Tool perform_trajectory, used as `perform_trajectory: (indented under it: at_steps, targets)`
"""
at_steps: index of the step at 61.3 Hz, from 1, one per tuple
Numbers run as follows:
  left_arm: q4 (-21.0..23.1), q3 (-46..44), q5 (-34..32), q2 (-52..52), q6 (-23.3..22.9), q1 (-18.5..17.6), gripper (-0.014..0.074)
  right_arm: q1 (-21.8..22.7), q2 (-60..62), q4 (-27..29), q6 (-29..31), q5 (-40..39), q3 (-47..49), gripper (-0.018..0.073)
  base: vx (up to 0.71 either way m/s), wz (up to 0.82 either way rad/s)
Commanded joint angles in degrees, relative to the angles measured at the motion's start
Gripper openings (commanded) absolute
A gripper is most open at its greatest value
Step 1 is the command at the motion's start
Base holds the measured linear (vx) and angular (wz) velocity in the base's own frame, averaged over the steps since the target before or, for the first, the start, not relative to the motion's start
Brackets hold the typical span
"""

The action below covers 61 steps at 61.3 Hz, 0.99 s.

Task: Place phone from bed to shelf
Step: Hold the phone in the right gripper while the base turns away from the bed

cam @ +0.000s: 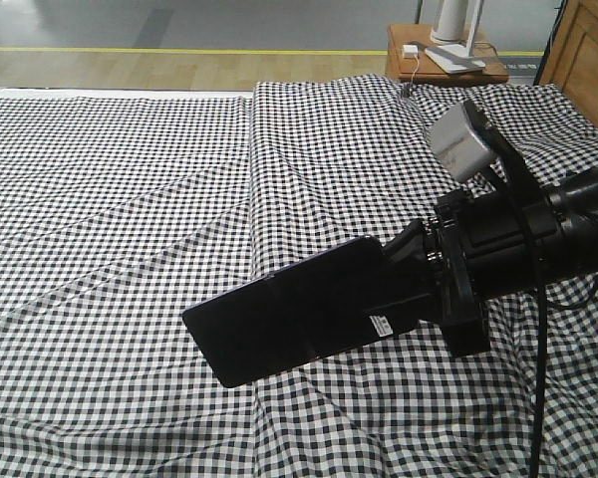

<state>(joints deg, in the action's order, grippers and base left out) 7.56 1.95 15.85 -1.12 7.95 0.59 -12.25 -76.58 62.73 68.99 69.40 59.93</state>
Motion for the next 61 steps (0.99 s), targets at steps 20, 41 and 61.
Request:
perform_trajectory:
  at_steps: [20,41,61]
  targets:
    - [0.37,0.13,-4.2,-0.27,-0.22,-0.18,0.0001,0.08,1.64,5.3,0.39,4.59,1.33,-0.0001,-0.03,0.12]
    - [0.37,0.13,-4.2,-0.27,-0.22,-0.18,0.0001,0.08,1.64,5.3,0.39,4.59,1.33,-0.0001,-0.07,0.27]
    - [0.37,0.13,-4.2,-0.27,-0.22,-0.18,0.0001,0.08,1.64,5.3,0.39,4.59,1.33,-0.0001,-0.08,0.25]
